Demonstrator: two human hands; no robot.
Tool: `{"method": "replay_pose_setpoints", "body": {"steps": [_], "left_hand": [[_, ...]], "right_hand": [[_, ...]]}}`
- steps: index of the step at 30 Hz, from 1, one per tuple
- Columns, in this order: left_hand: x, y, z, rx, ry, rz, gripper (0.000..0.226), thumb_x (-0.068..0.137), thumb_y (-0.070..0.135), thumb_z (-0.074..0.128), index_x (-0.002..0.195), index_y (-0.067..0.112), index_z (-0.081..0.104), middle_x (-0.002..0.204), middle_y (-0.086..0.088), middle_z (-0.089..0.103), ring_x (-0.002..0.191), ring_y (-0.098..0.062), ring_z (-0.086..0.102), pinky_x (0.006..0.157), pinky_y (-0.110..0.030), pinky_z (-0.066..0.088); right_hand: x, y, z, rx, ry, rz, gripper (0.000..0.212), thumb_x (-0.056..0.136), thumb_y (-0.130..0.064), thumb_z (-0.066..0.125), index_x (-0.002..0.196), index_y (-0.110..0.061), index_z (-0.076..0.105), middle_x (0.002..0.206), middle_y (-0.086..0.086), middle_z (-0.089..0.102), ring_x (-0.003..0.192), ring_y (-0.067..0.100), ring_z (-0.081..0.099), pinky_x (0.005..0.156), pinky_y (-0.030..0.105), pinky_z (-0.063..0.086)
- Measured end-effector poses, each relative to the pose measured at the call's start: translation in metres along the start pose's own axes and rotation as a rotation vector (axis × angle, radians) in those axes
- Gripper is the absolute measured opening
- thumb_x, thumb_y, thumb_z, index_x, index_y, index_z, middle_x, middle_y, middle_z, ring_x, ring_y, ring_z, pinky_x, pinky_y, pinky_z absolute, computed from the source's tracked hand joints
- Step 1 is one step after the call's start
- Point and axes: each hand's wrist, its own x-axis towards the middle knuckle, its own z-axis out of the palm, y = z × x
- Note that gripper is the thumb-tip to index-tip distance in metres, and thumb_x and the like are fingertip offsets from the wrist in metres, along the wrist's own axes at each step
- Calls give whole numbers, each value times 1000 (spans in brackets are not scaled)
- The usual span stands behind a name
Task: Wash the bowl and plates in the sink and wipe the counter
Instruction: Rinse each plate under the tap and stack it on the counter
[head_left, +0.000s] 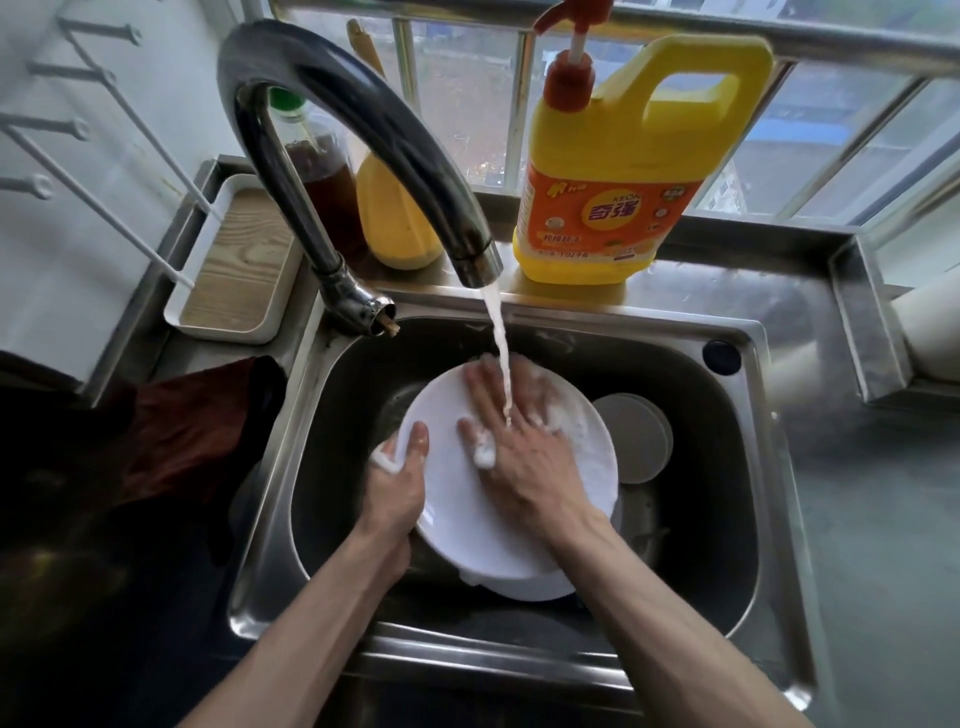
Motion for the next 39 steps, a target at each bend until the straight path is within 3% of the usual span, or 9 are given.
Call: {"method": "replay_pose_setpoints", "body": {"steps": [6,11,15,18,21,29,33,36,39], "left_hand": [[5,6,-9,-50,32,10,21,104,37,55,115,22,66,108,-6,75,98,-26,72,67,-31,59],[2,2,-2,-107,56,-34,22,104,32,56,116,17,68,107,-9,77,98,-26,75,71,-31,61],[1,5,-2,-67,-4,-10,28,104,32,54,119,14,69,107,-7,79,99,-22,76,78,-32,62],[3,8,-5,-19,-7,-1,28,103,35,57,117,15,70,104,-10,78,96,-26,76,76,-39,63],[5,11,-9,-11,28,-3,27,100,37,62,117,17,69,101,-7,78,89,-22,76,63,-32,61],[1,14,3,-69,-14,-15,27,99,35,63,119,18,68,106,-7,77,92,-23,76,67,-35,62],[-2,13,6,-99,-5,-46,42,82,26,80,120,14,66,109,-11,77,96,-27,76,84,-48,62],[-5,11,4,-50,-10,-55,41,75,25,84,112,18,66,107,-9,77,92,-22,77,82,-45,63],[-5,7,-4,55,-30,-11,41,75,18,88,110,17,68,103,-8,77,90,-23,76,77,-43,64]], "right_hand": [[-31,5,-3,56,-100,199,70,104,-60,5,161,-32,-23,170,-6,-25,157,24,-23,130,55,4],[-48,-23,-13,3,-328,-171,64,111,-50,12,158,-29,-27,160,-15,-41,146,8,-43,127,45,-16],[-24,-17,0,-11,-184,-258,62,111,-53,15,162,-36,-16,168,-16,-28,151,10,-35,128,50,-9],[-14,-1,-3,31,-106,-65,76,101,-74,22,160,-47,-18,167,-17,-29,153,14,-33,127,53,-11],[-16,12,-10,-13,-91,32,92,90,-89,23,160,-46,-19,169,-14,-26,155,15,-29,128,50,-12],[-47,11,-21,-24,-103,97,75,106,-66,15,159,-35,-27,163,-16,-39,149,8,-39,128,47,-12],[-53,-8,-14,-23,-118,-191,62,110,-48,15,161,-38,-20,167,-10,-33,152,15,-35,126,52,-16],[-29,-3,-11,-16,-79,-185,61,109,-57,17,161,-45,-14,168,-12,-29,153,14,-34,126,54,-13],[-10,14,-19,-30,72,2,80,99,-79,27,162,-46,-9,170,-10,-24,155,18,-30,126,56,-11]]}}
